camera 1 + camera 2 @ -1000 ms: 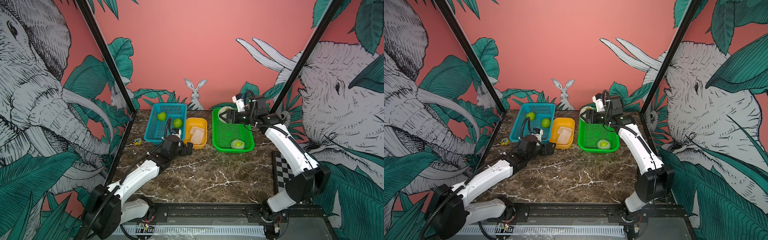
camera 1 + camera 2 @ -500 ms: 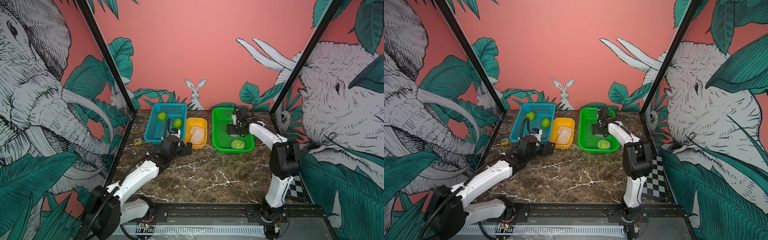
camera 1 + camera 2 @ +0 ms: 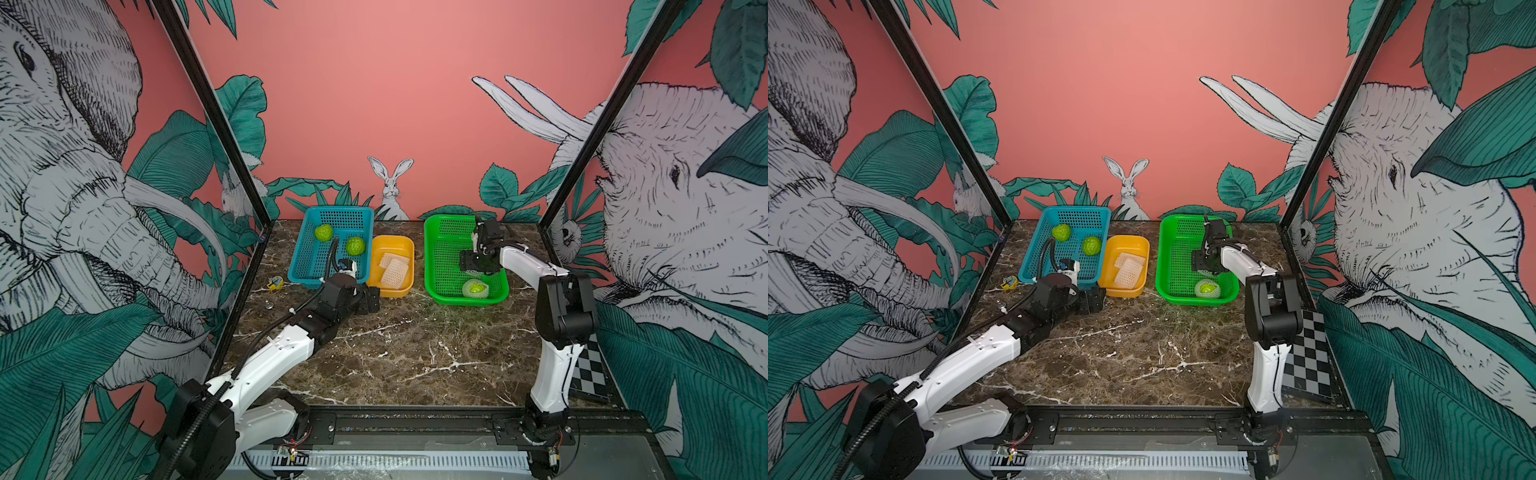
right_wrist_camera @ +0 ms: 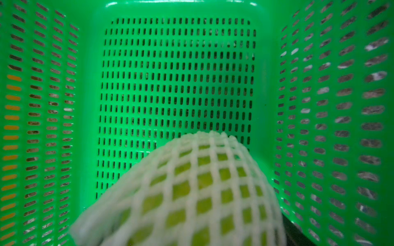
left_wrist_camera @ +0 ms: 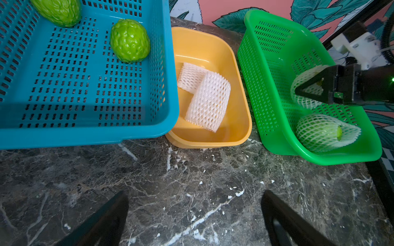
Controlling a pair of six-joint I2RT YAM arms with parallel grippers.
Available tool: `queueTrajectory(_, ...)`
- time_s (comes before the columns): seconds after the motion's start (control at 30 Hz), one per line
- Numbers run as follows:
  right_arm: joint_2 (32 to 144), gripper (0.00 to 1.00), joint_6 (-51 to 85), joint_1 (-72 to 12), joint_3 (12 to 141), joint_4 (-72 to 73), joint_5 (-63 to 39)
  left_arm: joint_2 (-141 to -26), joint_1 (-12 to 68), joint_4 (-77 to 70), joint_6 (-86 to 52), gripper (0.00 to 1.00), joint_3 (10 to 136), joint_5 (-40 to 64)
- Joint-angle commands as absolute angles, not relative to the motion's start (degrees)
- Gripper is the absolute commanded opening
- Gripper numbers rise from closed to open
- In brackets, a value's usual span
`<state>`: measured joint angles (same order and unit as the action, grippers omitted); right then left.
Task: Sleeve custard apples in foam nets
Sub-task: Place the custard apple in the basket.
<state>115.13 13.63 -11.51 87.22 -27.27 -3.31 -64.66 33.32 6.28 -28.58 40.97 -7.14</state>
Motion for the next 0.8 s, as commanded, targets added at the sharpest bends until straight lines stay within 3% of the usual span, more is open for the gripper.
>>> queueTrajectory(0.0,116.81,0.81,14.57,-11.37,86.57,-26.07,-4.70,-63.26,33.08,8.24,-28.14,0.99,41.19,-9.47)
queueTrajectory(0.23,118.94,0.85,14.94,-11.43,87.37,-27.21,-6.19,-64.05,32.64,10.87,-26.96,0.99,43.37,-14.96)
queueTrajectory(0.33,118.73,0.99,15.44,-11.43,87.50,-27.89,-6.01,-65.33,30.60,11.17,-25.78,0.99,45.66,-16.04)
queueTrajectory(0.77,106.54,0.99,14.27,-11.41,87.47,-33.61,-1.87,-82.38,20.06,7.78,-18.60,0.99,63.74,-14.45)
